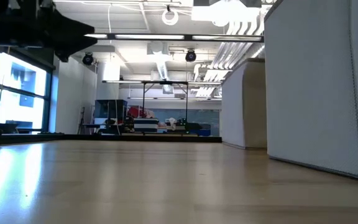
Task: Sort clothes
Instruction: Return to Home Position
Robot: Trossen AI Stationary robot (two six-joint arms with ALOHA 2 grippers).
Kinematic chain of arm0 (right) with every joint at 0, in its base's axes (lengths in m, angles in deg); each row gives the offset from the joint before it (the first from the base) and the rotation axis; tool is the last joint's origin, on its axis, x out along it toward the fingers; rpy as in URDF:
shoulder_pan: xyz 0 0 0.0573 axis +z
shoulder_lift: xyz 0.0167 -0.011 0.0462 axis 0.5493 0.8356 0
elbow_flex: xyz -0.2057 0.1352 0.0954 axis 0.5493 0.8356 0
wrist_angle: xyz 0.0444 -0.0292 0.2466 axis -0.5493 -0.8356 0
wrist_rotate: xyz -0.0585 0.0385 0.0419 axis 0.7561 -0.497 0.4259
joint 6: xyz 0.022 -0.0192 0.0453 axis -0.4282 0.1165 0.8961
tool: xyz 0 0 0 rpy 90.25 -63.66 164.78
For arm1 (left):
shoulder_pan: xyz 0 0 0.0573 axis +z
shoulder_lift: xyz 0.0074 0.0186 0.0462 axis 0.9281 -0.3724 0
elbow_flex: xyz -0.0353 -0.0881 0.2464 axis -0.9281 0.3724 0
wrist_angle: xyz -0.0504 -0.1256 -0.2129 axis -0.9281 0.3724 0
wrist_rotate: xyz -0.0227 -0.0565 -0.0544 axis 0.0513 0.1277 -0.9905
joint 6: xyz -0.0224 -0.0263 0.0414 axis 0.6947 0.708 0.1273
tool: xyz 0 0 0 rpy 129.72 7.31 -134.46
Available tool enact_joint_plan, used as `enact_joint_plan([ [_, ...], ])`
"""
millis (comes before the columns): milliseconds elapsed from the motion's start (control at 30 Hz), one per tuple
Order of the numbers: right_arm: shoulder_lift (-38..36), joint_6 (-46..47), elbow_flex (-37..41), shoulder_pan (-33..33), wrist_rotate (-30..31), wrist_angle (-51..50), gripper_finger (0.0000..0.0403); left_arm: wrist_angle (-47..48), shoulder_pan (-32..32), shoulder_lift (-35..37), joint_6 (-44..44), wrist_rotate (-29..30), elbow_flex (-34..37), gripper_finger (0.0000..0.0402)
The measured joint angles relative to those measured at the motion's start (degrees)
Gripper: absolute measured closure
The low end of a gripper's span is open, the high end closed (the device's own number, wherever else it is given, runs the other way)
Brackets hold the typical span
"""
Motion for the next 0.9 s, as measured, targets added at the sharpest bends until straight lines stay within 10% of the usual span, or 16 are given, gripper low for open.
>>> enact_joint_plan([
  [900, 4.3, -4.1, -0.3, 0.5, -1.8, 0.5, 0.0403, 20.2, 2.8, 10.8, -3.7, -4.1, 2.5, 0.0206],
])
